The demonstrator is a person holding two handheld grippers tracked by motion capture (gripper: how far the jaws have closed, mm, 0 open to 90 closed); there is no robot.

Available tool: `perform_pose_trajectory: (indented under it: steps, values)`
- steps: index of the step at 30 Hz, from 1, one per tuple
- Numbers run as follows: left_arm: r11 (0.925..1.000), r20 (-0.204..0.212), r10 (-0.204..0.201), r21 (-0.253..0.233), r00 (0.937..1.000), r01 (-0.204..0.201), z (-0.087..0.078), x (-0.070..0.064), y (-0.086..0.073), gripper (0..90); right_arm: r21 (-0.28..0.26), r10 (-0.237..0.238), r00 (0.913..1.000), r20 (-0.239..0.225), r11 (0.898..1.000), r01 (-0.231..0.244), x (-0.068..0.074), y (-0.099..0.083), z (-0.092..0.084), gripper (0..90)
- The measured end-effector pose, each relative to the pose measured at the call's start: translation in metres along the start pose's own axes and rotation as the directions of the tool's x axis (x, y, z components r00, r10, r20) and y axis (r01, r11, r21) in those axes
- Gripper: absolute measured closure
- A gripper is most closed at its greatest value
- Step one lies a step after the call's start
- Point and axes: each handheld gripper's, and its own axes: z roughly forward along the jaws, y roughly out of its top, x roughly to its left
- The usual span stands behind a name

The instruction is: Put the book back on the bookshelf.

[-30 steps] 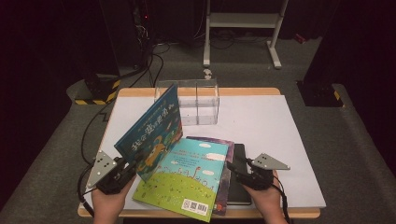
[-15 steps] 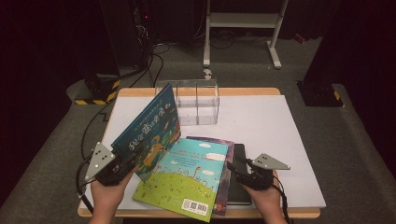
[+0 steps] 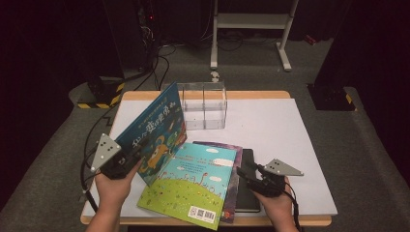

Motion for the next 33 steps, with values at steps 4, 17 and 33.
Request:
perform_pose_trajectory:
  steps: [4,17,33]
  values:
    - [1.0,-0.025,-0.005,0.005,0.9997,0.005,0.007,0.011,0.01,82.6,-0.001,0.003,1.0,-0.003,1.0,-0.003,0.0,0.0,0.0,49.7]
    - [0.9983,-0.13,-0.03,-0.054,0.991,0.024,0.047,0.037,0.027,82.6,-0.005,0.007,1.0,-0.006,1.0,-0.007,-0.002,0.0,-0.001,49.9]
    - [0.9952,-0.213,-0.061,-0.088,0.9752,0.043,0.13,0.056,0.019,82.7,-0.014,0.023,0.9996,-0.014,1.0,-0.023,-0.005,0.0,-0.004,50.2]
